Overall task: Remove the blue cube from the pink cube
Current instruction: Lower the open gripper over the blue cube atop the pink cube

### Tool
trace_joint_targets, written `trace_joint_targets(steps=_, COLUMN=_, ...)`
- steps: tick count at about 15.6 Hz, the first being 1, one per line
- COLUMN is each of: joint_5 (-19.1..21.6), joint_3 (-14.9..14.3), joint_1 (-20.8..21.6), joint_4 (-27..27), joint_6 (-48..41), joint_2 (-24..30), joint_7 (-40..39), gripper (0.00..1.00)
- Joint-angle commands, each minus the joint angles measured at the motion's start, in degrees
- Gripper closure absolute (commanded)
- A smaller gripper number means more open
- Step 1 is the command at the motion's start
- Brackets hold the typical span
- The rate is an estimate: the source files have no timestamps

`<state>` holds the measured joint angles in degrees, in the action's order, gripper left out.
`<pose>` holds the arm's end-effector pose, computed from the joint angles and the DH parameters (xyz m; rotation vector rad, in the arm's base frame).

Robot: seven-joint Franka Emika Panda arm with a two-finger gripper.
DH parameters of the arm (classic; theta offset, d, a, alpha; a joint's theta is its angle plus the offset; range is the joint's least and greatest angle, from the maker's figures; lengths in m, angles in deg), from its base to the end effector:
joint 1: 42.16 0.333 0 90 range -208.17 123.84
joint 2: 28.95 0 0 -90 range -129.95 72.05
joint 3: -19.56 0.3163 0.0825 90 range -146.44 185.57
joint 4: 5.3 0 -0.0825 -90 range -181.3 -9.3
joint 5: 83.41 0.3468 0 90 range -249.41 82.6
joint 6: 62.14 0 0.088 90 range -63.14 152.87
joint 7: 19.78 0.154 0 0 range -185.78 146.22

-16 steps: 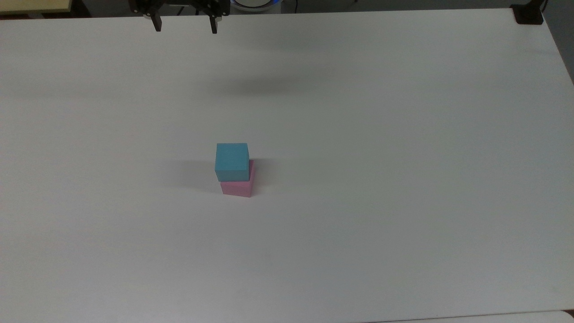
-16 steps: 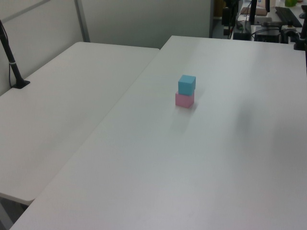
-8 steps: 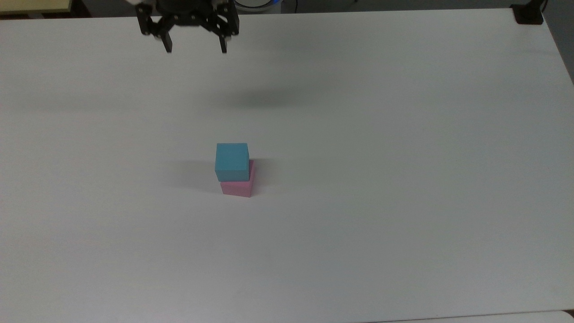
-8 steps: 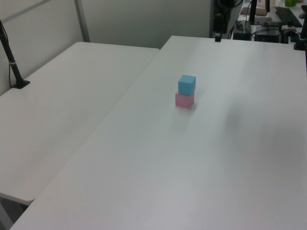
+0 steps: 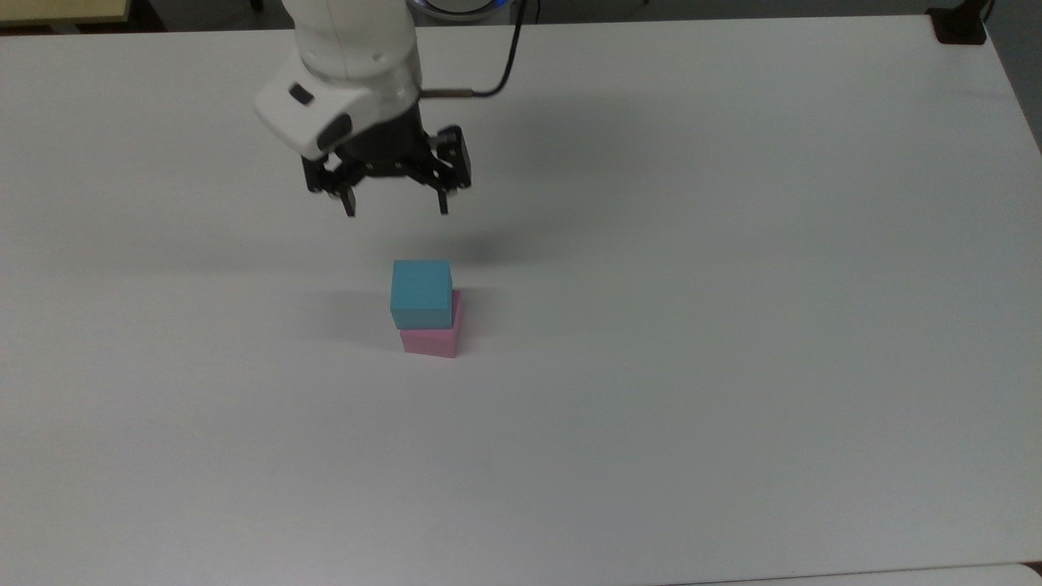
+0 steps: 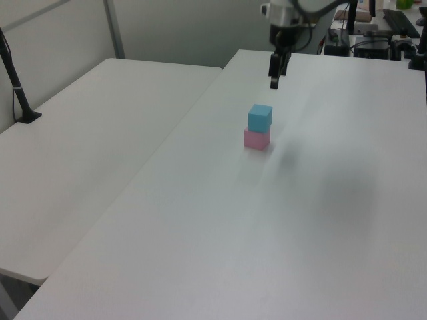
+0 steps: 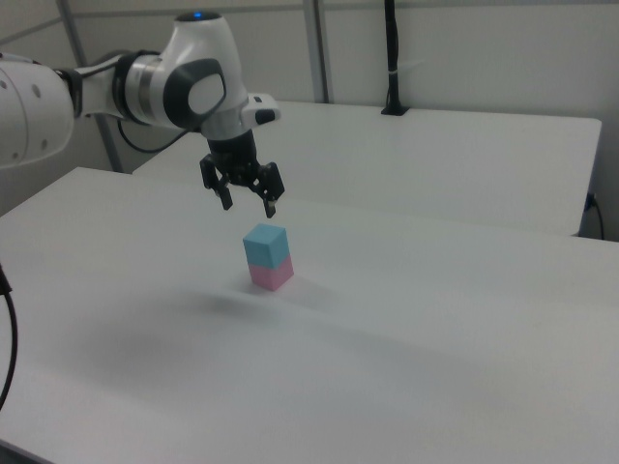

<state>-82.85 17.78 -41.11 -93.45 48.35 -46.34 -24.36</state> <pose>0.6304 -0.0049 0.4510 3.1330 0.1034 0.1356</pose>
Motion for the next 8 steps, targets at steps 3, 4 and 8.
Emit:
trace_joint_targets(steps=3, joint_5=-1.43, joint_3=-0.41, joint_1=2.64, joint_4=-0.54, joint_6=6.32, joint_2=-4.75, joint_7=2.11, gripper=0.0)
trace_joint_targets(steps=4, joint_5=-1.96, joint_3=-0.41, joint_1=2.55, joint_4=-0.54, joint_6=6.32, joint_2=-5.11, joint_7=2.03, gripper=0.0)
trace_joint_targets(steps=8, joint_5=-4.68, joint_3=-0.41, joint_1=2.64, joint_4=0.86, joint_6=6.41, joint_2=-7.57, joint_7=2.64, gripper=0.0)
